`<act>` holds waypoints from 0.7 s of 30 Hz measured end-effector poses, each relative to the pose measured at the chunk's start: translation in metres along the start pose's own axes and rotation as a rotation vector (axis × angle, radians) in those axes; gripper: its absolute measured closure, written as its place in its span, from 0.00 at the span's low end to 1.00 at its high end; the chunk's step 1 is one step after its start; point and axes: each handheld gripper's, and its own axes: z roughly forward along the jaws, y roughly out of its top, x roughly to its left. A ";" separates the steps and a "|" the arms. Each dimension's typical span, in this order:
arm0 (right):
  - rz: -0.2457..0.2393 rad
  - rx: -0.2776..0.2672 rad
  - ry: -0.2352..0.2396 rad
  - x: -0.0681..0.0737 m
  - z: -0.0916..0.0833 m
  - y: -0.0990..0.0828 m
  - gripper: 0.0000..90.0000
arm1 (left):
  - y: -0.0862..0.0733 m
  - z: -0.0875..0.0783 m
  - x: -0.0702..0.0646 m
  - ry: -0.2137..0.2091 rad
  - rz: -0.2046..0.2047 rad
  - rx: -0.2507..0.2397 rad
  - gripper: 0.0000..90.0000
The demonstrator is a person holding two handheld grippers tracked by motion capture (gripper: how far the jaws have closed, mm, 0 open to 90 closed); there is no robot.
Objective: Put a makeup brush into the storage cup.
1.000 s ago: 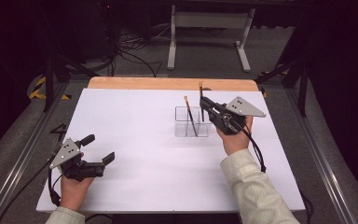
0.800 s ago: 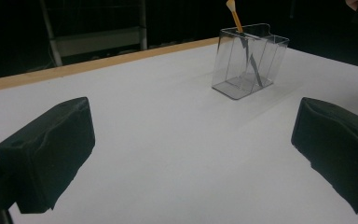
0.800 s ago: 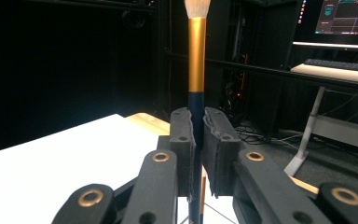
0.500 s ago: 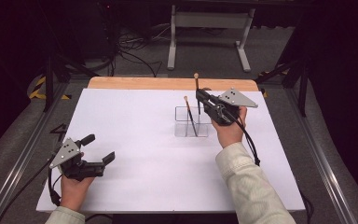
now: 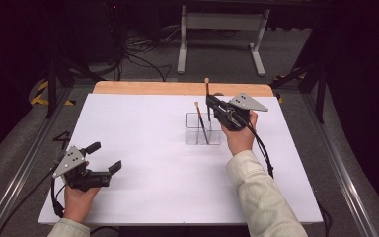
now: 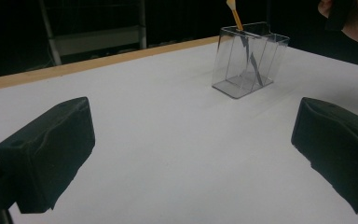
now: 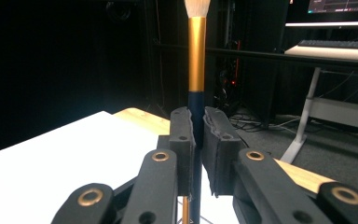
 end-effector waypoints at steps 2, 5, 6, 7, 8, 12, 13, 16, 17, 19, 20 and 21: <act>0.005 0.005 0.002 0.001 0.001 -0.002 0.92 | 0.000 0.000 0.000 -0.001 0.001 -0.001 0.00; 0.008 0.015 -0.002 0.001 0.003 -0.006 0.92 | 0.000 0.000 0.001 0.000 0.004 -0.004 0.00; 0.011 0.017 -0.002 0.001 0.004 -0.007 0.92 | 0.000 0.000 0.001 0.000 0.004 -0.004 0.00; 0.014 0.021 -0.002 0.001 0.005 -0.009 0.92 | 0.000 0.000 0.001 0.000 0.004 -0.004 0.00; 0.015 0.022 -0.002 0.001 0.005 -0.010 0.92 | 0.000 0.000 0.001 0.000 0.004 -0.004 0.00; 0.024 0.032 -0.004 0.001 0.007 -0.014 0.92 | 0.000 0.000 0.001 -0.001 0.000 -0.003 0.00; 0.026 0.035 -0.003 0.001 0.007 -0.016 0.92 | 0.000 0.000 0.001 -0.001 0.003 -0.003 0.00; 0.038 0.050 -0.001 0.001 0.009 -0.020 0.92 | 0.000 0.000 0.001 -0.001 0.003 -0.004 0.00; 0.038 0.052 -0.002 0.001 0.009 -0.022 0.92 | 0.000 0.000 0.001 -0.001 0.002 -0.004 0.00; 0.044 0.064 -0.004 0.001 0.010 -0.024 0.92 | 0.000 0.000 0.001 0.000 0.004 -0.004 0.00; 0.046 0.068 -0.005 0.001 0.011 -0.025 0.92 | 0.000 0.000 0.001 -0.001 0.003 -0.004 0.00; 0.050 0.071 -0.005 0.001 0.011 -0.026 0.92 | 0.000 0.000 0.001 -0.001 0.003 -0.004 0.00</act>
